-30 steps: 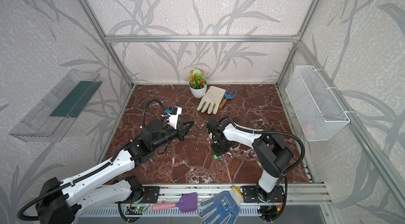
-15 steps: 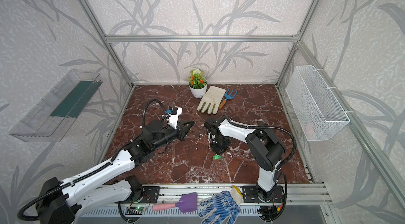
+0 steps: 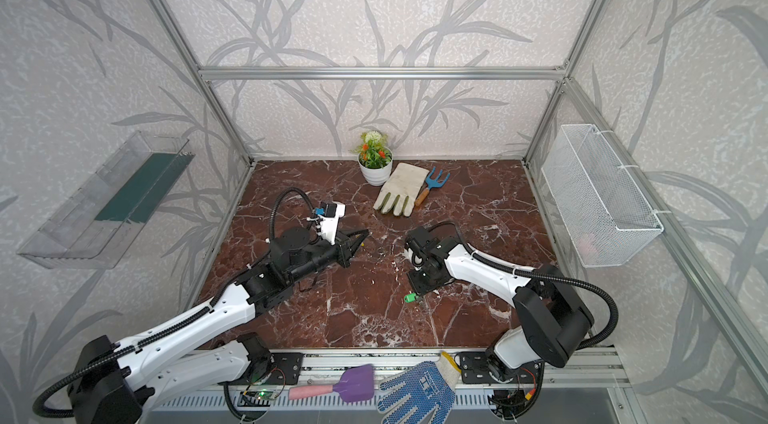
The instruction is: Put the keys on the keyring
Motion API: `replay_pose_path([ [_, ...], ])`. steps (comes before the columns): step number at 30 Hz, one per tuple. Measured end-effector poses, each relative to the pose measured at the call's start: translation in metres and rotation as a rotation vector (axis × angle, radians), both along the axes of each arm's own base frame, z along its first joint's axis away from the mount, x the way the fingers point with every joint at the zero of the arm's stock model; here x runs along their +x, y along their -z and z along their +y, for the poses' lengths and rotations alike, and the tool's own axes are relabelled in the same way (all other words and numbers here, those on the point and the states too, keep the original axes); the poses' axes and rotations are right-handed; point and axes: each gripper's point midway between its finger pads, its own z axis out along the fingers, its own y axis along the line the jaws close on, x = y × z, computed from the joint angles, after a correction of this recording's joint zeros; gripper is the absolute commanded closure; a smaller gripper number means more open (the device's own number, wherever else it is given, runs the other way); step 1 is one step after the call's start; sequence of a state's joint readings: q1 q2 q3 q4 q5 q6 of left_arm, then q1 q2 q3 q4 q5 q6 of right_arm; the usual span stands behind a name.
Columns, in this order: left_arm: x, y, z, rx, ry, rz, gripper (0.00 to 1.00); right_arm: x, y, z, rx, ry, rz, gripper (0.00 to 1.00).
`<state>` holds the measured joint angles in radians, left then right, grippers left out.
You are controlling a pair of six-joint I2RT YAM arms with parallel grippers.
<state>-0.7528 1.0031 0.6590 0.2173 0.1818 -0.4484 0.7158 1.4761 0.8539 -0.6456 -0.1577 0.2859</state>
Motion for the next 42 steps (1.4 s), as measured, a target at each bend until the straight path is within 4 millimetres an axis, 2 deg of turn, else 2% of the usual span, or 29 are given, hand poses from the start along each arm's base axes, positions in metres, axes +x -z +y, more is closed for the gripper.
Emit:
replay_pose_path([
  [16, 0.000, 0.000, 0.000, 0.000, 0.000, 0.000, 1.00, -0.004, 0.021, 0.006, -0.081, 0.021, -0.006, 0.65],
  [32, 0.000, 0.000, 0.000, 0.000, 0.000, 0.000, 1.00, -0.003, 0.025, 0.011, -0.078, 0.040, 0.012, 0.69],
  [34, 0.000, 0.000, 0.000, 0.000, 0.000, 0.000, 1.00, -0.003, 0.026, 0.011, -0.079, 0.041, 0.013, 0.73],
  [42, 0.000, 0.000, 0.000, 0.000, 0.000, 0.000, 1.00, -0.002, 0.029, 0.009, -0.092, 0.046, 0.013, 0.76],
])
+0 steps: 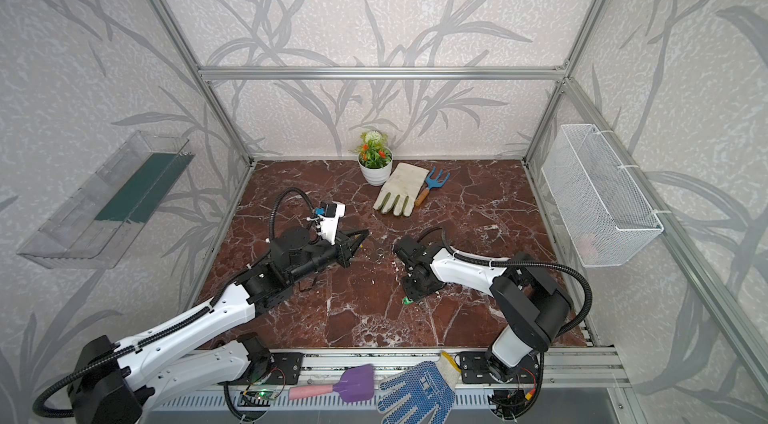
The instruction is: Put the keys on the keyring
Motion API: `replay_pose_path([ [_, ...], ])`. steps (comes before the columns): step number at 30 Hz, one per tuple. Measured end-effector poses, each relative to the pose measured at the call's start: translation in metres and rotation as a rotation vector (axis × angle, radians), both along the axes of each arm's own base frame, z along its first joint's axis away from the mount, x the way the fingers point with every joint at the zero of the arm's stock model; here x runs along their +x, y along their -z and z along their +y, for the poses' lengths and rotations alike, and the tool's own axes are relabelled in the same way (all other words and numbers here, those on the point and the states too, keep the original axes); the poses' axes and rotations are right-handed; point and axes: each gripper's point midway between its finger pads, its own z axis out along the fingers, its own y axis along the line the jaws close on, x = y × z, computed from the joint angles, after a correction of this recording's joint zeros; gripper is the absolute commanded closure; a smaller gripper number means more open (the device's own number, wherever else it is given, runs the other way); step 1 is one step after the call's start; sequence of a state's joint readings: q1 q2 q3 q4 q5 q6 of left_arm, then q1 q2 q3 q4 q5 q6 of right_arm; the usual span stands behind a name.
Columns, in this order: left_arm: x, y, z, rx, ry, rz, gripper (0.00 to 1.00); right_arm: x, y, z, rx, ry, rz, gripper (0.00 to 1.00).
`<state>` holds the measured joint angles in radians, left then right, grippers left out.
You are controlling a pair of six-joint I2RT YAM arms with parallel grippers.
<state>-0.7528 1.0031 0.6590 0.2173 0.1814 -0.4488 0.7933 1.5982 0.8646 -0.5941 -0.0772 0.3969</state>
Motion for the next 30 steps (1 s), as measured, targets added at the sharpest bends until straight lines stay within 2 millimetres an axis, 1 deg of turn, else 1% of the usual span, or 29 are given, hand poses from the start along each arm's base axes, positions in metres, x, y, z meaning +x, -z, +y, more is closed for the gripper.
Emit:
replay_pose_path([
  [3, 0.000, 0.000, 0.000, 0.000, 0.000, 0.000, 1.00, 0.000, 0.000, -0.001, -0.005, 0.001, -0.003, 0.76],
  [9, 0.000, 0.000, 0.000, 0.000, 0.000, 0.000, 1.00, 0.001, -0.001, -0.004, -0.016, 0.003, -0.009, 0.82],
  [18, 0.000, 0.000, 0.000, -0.001, 0.002, 0.001, 1.00, 0.001, -0.006, -0.005, -0.016, 0.007, -0.019, 0.86],
  [24, 0.000, 0.000, 0.000, -0.001, 0.003, 0.001, 1.00, -0.001, -0.006, -0.008, -0.024, 0.008, -0.014, 0.92],
  [30, -0.001, 0.000, 0.000, -0.005, 0.002, 0.005, 1.00, -0.001, -0.010, -0.008, -0.020, 0.013, -0.023, 0.94],
])
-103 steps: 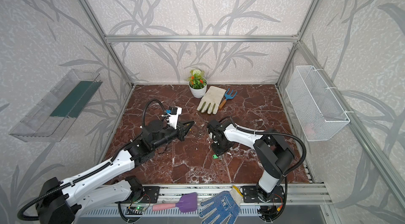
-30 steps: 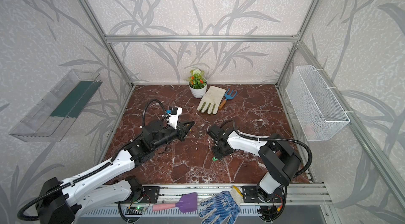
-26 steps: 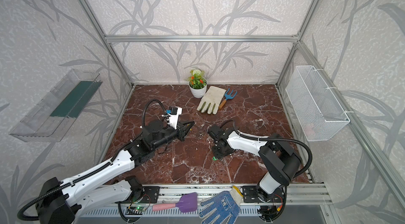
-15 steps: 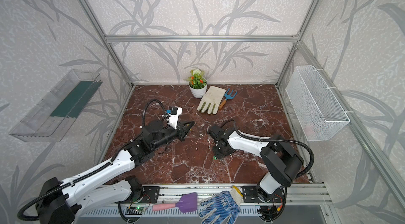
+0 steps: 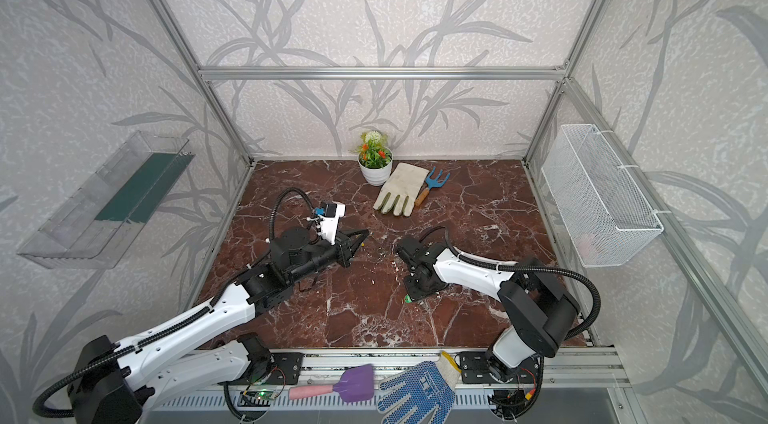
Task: Put the keys on the keyring
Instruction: 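Lift the key and carry it to the ring while the left gripper raises the ring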
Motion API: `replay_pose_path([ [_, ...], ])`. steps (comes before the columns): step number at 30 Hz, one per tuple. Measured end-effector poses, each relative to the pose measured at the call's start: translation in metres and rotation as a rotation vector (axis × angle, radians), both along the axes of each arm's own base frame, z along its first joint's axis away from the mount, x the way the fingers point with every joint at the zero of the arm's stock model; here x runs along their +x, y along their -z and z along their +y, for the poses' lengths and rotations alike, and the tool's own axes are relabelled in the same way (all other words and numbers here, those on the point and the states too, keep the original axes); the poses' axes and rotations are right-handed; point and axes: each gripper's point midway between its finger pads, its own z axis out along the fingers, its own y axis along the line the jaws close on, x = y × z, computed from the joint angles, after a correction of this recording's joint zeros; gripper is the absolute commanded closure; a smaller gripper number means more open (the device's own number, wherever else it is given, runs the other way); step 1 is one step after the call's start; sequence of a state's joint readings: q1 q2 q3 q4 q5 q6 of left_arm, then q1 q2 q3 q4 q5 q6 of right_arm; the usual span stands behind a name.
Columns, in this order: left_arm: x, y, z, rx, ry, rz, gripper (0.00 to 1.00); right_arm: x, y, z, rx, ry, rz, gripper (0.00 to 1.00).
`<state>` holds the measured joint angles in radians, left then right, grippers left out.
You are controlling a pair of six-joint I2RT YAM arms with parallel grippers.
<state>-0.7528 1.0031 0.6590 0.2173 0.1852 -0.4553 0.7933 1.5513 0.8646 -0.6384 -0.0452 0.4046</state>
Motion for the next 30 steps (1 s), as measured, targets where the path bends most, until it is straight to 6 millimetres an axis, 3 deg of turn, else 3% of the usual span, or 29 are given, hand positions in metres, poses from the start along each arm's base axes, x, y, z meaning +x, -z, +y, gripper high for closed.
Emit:
replay_pose_path([
  [15, 0.000, 0.000, 0.000, -0.001, 0.000, 0.001, 1.00, 0.000, -0.001, 0.000, 0.000, 0.005, 0.001, 0.94],
  [17, 0.000, 0.000, 0.000, -0.001, 0.000, 0.001, 1.00, 0.000, -0.001, -0.001, 0.001, 0.008, 0.001, 1.00],
  [21, 0.000, 0.000, 0.000, 0.000, 0.001, 0.001, 1.00, 0.000, -0.001, 0.000, 0.002, 0.010, 0.000, 1.00],
  [25, 0.000, 0.000, 0.000, 0.000, 0.001, 0.002, 1.00, 0.003, -0.011, 0.001, 0.030, 0.013, -0.027, 1.00],
  [30, 0.000, 0.001, -0.001, 0.002, 0.002, 0.002, 1.00, 0.007, -0.039, 0.003, 0.110, 0.003, -0.117, 1.00],
])
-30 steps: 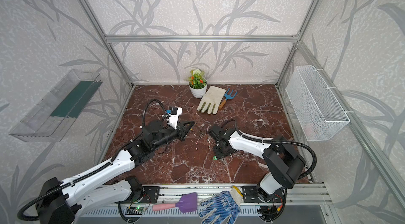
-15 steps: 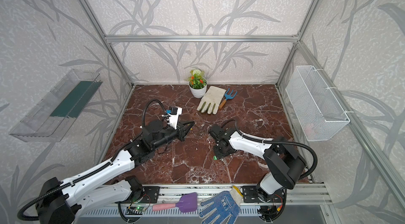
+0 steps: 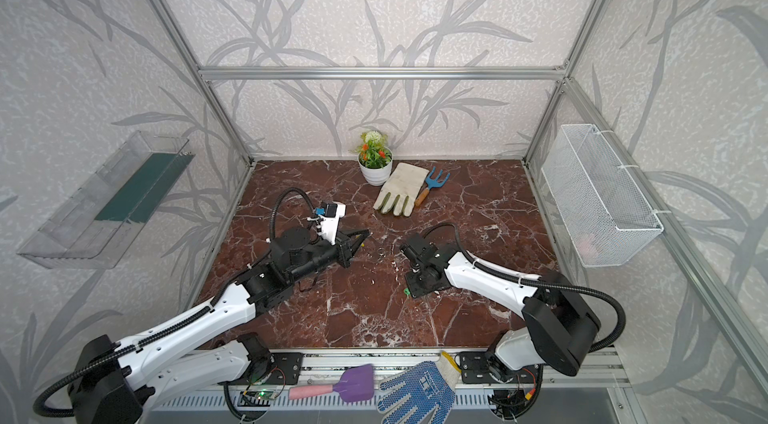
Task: Put the keys on the keyring
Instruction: 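Lift the key and carry it to the ring while the left gripper raises the ring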
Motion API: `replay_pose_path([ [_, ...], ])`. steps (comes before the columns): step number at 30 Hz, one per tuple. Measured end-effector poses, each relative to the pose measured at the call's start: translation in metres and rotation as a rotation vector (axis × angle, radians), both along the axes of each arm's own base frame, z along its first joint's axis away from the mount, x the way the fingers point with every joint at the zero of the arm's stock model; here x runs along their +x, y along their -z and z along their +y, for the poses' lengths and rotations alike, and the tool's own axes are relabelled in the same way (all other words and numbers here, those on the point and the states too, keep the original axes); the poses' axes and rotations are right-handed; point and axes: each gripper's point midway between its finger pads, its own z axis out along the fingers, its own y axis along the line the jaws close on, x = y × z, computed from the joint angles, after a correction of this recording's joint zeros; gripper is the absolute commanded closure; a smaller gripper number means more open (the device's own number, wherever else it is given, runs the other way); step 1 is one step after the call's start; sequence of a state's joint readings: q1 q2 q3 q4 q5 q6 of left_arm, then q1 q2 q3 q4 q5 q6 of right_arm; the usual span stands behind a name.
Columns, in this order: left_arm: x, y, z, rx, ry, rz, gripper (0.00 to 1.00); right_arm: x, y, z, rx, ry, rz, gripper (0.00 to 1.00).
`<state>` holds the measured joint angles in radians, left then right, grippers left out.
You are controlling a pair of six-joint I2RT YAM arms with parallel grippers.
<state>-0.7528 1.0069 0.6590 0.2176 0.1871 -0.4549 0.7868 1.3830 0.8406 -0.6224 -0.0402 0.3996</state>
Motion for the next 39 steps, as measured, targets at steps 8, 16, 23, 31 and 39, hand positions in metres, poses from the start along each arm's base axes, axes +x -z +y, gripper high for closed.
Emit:
replay_pose_path([
  [8, 0.002, 0.009, -0.005, 0.023, 0.019, 0.005, 1.00, 0.010, -0.047, -0.003, 0.114, -0.033, -0.207, 1.00],
  [16, 0.010, 0.027, -0.009, 0.065, 0.004, 0.026, 1.00, 0.017, -0.084, -0.019, 0.240, -0.036, -0.507, 1.00],
  [23, 0.017, 0.041, -0.013, 0.100, 0.001, 0.052, 1.00, 0.020, -0.116, -0.026, 0.313, -0.049, -0.706, 1.00],
  [31, 0.016, 0.020, -0.033, 0.071, 0.092, 0.003, 1.00, 0.022, -0.136, -0.021, 0.333, -0.109, -0.800, 1.00],
  [39, 0.003, 0.013, -0.045, 0.053, 0.192, -0.022, 1.00, 0.017, -0.170, 0.002, 0.387, -0.287, -0.891, 1.00],
])
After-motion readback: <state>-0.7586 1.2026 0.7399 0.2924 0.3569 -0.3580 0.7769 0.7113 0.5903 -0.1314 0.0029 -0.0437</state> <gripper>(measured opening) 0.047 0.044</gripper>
